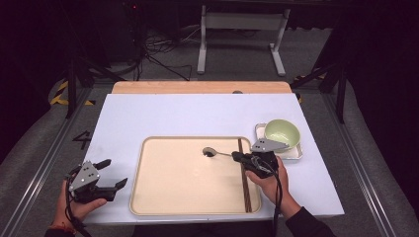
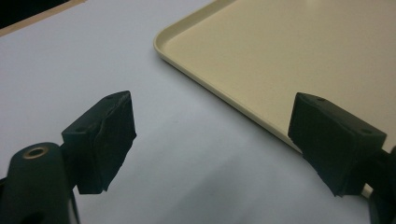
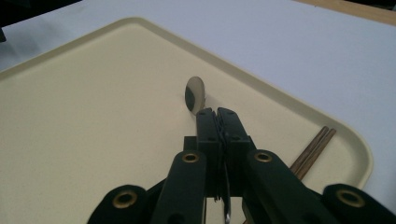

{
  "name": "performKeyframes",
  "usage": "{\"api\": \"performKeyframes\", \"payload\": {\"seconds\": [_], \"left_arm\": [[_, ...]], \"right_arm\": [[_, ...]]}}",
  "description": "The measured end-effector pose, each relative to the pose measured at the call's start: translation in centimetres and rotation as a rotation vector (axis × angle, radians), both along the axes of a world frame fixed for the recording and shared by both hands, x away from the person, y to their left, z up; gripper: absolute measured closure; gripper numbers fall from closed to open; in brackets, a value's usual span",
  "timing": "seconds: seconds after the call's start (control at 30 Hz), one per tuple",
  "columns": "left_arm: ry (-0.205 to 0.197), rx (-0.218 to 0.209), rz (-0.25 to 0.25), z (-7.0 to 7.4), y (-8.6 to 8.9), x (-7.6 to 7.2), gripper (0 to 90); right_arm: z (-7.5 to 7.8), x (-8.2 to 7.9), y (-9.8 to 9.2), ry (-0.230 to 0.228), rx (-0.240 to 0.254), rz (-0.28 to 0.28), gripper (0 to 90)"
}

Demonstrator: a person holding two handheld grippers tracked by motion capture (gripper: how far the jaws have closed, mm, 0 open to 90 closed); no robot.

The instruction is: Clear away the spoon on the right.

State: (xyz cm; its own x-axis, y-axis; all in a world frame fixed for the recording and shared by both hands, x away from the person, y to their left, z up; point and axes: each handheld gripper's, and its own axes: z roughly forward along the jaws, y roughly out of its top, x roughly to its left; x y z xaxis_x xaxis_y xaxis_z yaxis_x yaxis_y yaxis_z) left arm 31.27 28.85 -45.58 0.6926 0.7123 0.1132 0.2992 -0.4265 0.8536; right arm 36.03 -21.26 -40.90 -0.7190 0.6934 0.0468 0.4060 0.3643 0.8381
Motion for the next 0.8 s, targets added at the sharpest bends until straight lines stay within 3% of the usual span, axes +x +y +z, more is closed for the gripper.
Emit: {"api": "performKeyframes", "payload": {"seconds": [0.3, 0.43, 0.73, 0.8], "left_arm": [[0.005, -0.007, -0.005, -0.1, 0.0, -0.1, 15.5], [0.007, -0.004, -0.011, -0.1, 0.0, -0.1, 15.5], [0.003, -0.007, -0.011, -0.1, 0.1, -0.2, 15.5], [0.001, -0.009, -0.012, 0.0, 0.1, -0.3, 15.6]], "right_arm": [[-1.6, -0.2, 1.2, 0.118, -0.102, 0.048, 85.0], [-2.3, -0.6, 1.6, 0.166, -0.158, 0.104, 82.6], [-2.5, -1.5, 2.4, 0.197, -0.191, 0.172, 78.6], [-2.5, -2.0, 3.0, 0.208, -0.220, 0.217, 74.3]]}}
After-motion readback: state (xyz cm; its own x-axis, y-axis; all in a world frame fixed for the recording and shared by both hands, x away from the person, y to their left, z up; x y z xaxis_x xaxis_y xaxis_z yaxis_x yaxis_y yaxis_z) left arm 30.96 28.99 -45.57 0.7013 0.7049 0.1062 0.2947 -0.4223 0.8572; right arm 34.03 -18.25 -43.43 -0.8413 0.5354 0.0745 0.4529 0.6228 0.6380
